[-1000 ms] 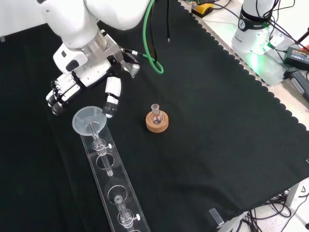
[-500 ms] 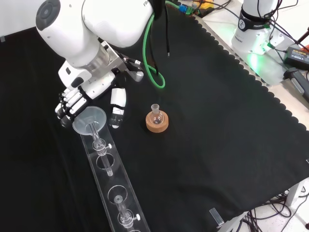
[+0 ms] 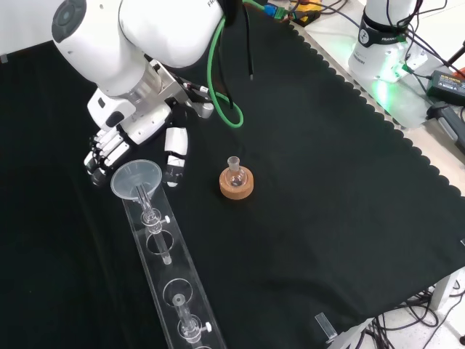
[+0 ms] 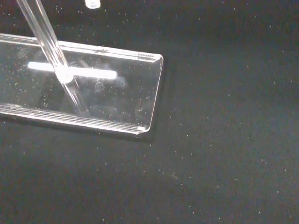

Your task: Pick up the funnel from the transparent funnel stand.

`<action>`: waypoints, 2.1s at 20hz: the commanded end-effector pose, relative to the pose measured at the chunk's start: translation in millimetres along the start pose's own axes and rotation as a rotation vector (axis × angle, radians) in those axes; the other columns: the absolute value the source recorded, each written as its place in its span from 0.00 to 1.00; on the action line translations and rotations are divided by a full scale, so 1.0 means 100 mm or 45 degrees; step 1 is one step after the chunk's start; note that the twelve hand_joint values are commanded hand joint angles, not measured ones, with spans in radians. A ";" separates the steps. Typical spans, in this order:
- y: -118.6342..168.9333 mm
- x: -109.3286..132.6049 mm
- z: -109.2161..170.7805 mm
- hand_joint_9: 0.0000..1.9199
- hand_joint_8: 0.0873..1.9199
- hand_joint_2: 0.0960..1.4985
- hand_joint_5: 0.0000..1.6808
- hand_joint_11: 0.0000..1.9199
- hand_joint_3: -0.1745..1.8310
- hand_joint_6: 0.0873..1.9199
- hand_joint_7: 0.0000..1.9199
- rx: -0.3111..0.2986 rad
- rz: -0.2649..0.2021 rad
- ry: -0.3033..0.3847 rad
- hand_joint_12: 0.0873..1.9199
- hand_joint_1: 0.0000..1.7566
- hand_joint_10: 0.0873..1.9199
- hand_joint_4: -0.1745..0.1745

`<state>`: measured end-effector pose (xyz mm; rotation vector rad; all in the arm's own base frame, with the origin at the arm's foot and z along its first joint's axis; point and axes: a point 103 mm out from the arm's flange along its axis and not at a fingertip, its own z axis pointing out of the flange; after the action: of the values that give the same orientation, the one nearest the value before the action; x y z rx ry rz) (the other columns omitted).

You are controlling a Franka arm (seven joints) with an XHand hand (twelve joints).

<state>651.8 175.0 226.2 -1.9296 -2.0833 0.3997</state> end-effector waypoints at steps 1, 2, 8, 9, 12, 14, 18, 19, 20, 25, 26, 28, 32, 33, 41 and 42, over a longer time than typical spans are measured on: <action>0.02 0.03 0.01 0.00 0.00 0.50 0.00 0.00 0.10 0.00 0.00 -0.005 -0.004 -0.015 0.30 0.00 0.00 0.70; 0.02 0.03 0.01 0.00 0.00 0.50 0.00 0.00 0.10 0.00 0.00 -0.010 -0.010 -0.015 0.30 0.00 0.00 0.70; 0.03 0.06 -0.01 0.00 0.00 0.50 0.00 0.00 0.10 0.00 0.00 -0.027 -0.037 -0.003 0.30 0.00 0.00 0.69; 0.04 0.07 -0.01 0.00 0.00 0.50 0.00 0.00 0.10 0.00 0.00 -0.032 -0.047 0.006 0.30 0.00 0.00 0.69; 0.05 0.09 -0.03 0.00 0.00 0.50 0.00 0.00 0.10 0.00 0.00 -0.036 -0.059 0.014 0.30 0.00 0.00 0.69; 0.08 0.17 -0.08 0.00 0.00 0.50 0.00 0.00 0.10 0.00 0.00 -0.041 -0.073 0.007 0.30 0.00 0.00 0.69; 0.08 0.41 -0.12 0.00 0.00 0.51 0.00 0.00 0.10 0.00 0.00 -0.136 -0.126 -0.025 0.33 0.00 0.00 0.68; 0.08 0.43 -0.10 0.00 0.00 0.50 0.00 0.00 0.10 0.00 0.00 -0.165 -0.131 -0.042 0.37 0.00 0.00 0.67; 0.08 0.43 -0.09 0.00 0.00 0.50 0.00 0.00 0.09 0.00 0.00 -0.186 -0.132 -0.055 0.42 0.00 0.00 0.67; 0.09 0.44 -0.05 0.03 0.00 0.50 0.00 0.00 0.09 0.00 0.00 -0.195 -0.118 -0.104 0.63 0.01 0.04 0.62; 0.09 0.44 -0.04 0.01 0.00 0.50 0.00 0.00 0.09 0.00 0.00 -0.189 -0.113 -0.105 0.65 0.01 0.09 0.62; 0.09 0.43 -0.04 0.00 0.00 0.50 0.00 0.00 0.09 0.00 0.00 -0.179 -0.101 -0.104 0.67 0.01 0.13 0.62; 0.10 0.40 0.00 0.00 0.00 0.50 0.00 0.00 0.09 0.00 0.00 -0.170 -0.093 -0.103 0.68 0.00 0.14 0.61; 0.11 0.40 0.01 0.00 0.00 0.50 0.00 0.00 0.09 0.00 0.00 -0.167 -0.090 -0.105 0.68 0.00 0.14 0.61; 0.18 0.38 0.05 0.00 0.00 0.50 0.00 0.01 0.09 0.00 0.02 -0.208 -0.090 -0.158 0.80 0.00 0.36 0.57; 0.18 0.37 0.05 0.00 0.00 0.50 0.00 0.02 0.09 0.00 0.03 -0.211 -0.092 -0.164 0.82 0.00 0.41 0.56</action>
<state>663.1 215.3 222.3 -1.9387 -2.2916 0.3376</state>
